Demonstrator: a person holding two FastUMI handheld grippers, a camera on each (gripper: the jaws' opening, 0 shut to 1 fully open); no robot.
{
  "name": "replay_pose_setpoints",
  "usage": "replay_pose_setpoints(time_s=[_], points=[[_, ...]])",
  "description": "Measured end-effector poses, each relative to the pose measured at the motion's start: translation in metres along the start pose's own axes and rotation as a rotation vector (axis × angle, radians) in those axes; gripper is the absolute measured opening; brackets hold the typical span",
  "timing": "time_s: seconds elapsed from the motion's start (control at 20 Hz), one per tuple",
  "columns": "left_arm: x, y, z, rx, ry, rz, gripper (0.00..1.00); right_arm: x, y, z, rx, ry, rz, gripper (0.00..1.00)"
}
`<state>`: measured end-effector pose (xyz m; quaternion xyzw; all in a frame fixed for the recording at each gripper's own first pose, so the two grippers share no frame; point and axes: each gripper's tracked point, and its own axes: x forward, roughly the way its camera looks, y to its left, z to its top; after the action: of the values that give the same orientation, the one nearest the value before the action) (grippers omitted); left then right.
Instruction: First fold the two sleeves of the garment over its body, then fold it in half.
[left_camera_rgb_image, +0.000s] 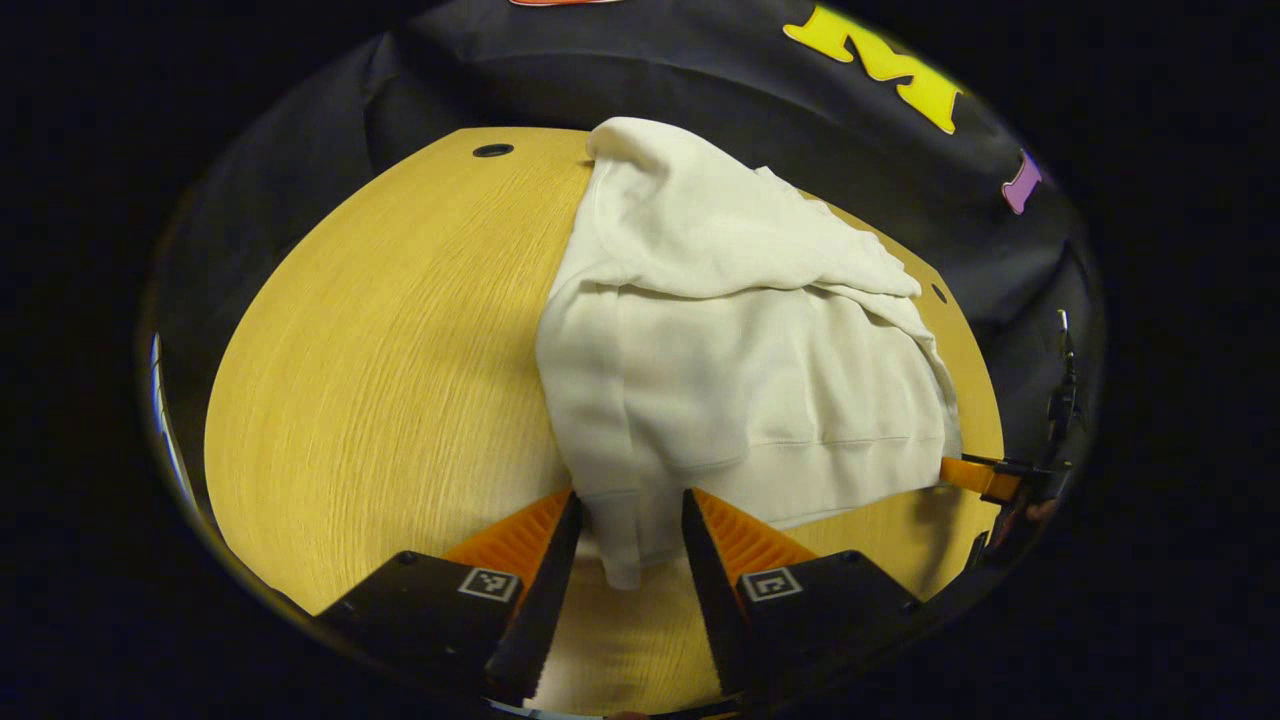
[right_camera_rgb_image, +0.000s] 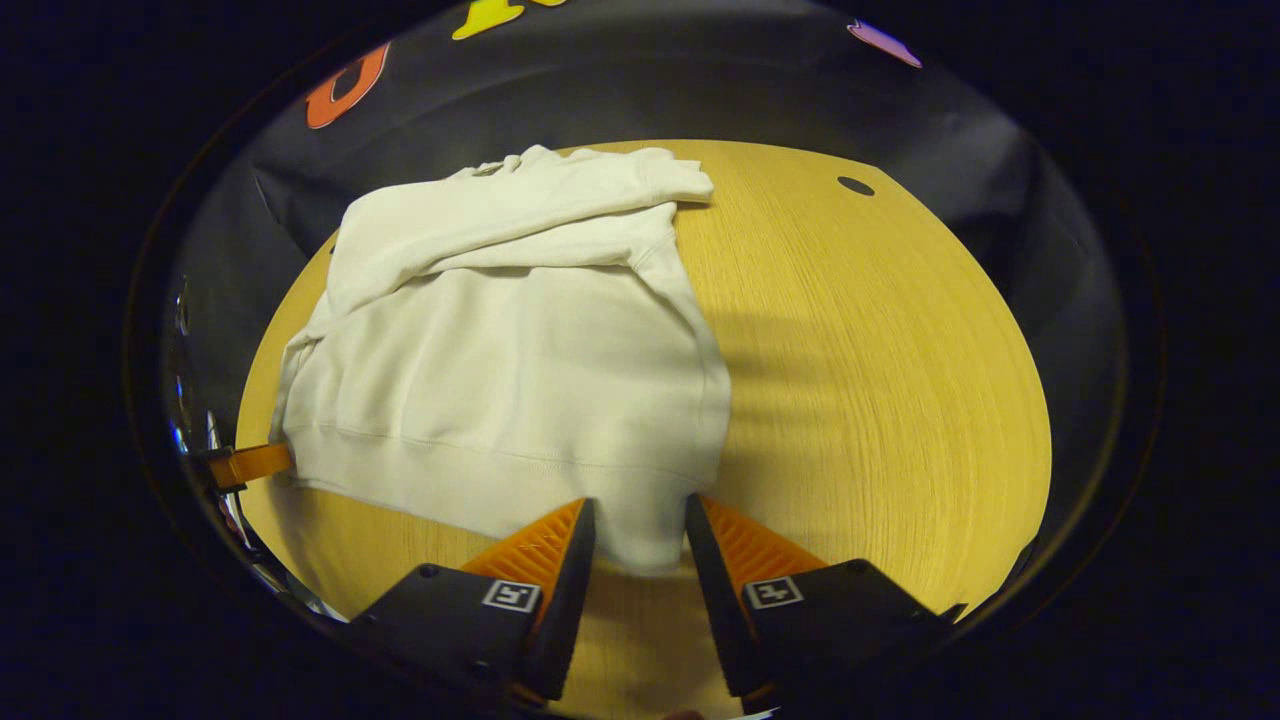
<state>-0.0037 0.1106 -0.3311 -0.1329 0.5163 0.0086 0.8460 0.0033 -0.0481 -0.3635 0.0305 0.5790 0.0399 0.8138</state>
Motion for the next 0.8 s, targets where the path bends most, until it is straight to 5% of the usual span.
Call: replay_pose_setpoints(time_s=[0.05,0.1,0.15,0.2,0.25,0.8], points=[[0.002,-0.001,0.002,-0.025,-0.019,-0.011,0.31,0.001,0.001,0.0,0.042,0.01,0.016,0.37],[0.001,-0.006,0.003,-0.043,-0.026,-0.028,0.26,0.002,0.001,0.001,0.072,0.007,0.028,0.24],[0.003,-0.007,0.003,-0.05,-0.033,-0.038,0.14,0.003,0.001,0.002,0.085,0.009,0.048,0.22],[0.004,-0.009,0.002,-0.047,-0.034,-0.051,0.11,0.008,0.001,0.0,0.114,0.005,0.055,0.22],[0.002,-0.011,0.002,-0.041,-0.035,-0.062,0.09,0.003,0.002,0.002,0.138,0.005,0.071,0.04],[-0.058,-0.032,0.07,-0.041,-0.225,-0.137,0.05,-0.064,0.015,0.073,0.252,-0.184,0.227,0.03]])
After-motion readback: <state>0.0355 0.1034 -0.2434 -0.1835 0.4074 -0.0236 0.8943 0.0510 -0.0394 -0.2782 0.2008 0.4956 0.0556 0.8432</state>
